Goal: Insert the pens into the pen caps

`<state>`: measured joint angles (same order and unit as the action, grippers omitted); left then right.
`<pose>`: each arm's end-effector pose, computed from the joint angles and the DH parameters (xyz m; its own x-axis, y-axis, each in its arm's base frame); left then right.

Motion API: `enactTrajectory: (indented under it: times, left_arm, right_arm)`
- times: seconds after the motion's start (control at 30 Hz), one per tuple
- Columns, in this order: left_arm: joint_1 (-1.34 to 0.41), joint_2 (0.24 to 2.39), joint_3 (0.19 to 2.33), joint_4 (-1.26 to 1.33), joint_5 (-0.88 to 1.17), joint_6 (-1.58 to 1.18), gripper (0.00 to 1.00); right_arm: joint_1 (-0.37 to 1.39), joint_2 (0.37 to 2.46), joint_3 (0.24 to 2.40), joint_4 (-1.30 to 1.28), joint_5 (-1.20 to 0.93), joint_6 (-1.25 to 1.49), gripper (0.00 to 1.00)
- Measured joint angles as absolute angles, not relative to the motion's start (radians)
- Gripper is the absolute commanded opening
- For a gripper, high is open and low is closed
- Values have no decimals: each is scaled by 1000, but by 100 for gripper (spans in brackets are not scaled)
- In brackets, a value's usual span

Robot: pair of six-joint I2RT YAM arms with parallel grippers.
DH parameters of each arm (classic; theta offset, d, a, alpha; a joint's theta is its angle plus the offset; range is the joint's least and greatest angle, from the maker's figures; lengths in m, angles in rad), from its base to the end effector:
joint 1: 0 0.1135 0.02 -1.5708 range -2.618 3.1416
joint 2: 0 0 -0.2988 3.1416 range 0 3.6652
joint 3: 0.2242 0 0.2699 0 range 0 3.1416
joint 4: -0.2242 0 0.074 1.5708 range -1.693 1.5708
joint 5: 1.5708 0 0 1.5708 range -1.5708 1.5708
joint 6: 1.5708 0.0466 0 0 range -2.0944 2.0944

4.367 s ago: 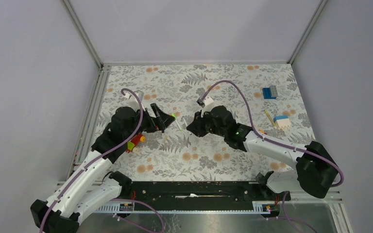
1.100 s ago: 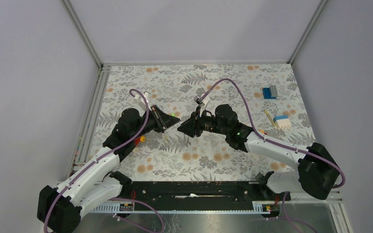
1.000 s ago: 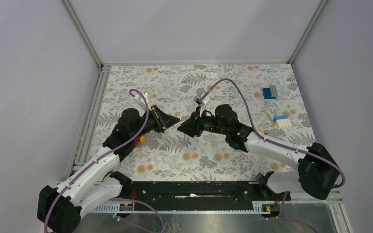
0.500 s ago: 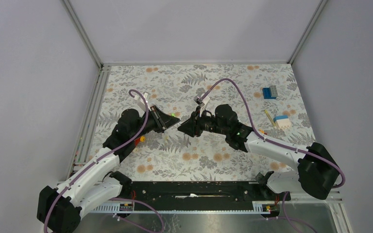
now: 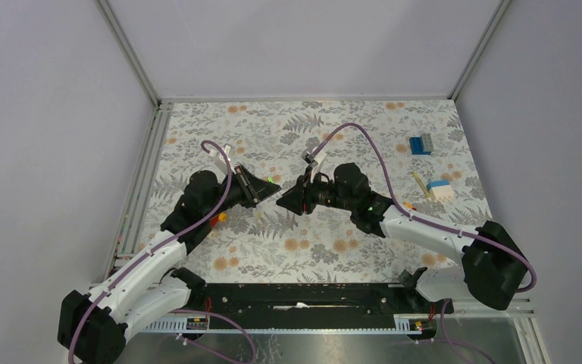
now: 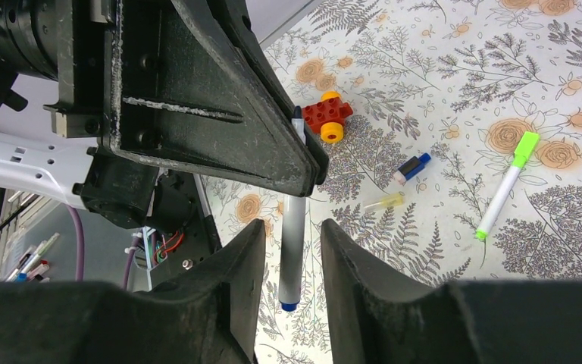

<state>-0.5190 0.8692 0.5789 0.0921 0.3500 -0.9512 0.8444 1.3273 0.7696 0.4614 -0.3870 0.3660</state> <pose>0.1761 -0.1190 0.3007 -0.7163 -0.4716 -0.5144 0.3009 0.4563 -0.8374 0.1991 0.2506 0.3039 -0.3967 0.0525 -0.9165 -0.8566 0.3378 0.3901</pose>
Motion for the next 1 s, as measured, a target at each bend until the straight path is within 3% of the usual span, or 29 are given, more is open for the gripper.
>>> enactTrajectory:
  times: [0.43, 0.67, 0.73, 0.9, 1.0]
  left_arm:
    - [-519, 869, 579, 93, 345, -953, 0]
    - [-519, 864, 577, 93, 343, -954, 0]
    - [-519, 863, 576, 93, 342, -954, 11]
    - [-519, 854, 576, 80, 321, -943, 58]
    - [-519, 843, 576, 46, 293, -924, 66]
  right_arm:
    - [844, 1329, 770, 461, -387, 366, 20]
    - [844, 1329, 770, 462, -385, 368, 2]
    - [844, 1329, 770, 462, -385, 367, 0]
    - [844, 1329, 770, 462, -384, 366, 0]
    - [844, 1329, 770, 458, -376, 362, 0]
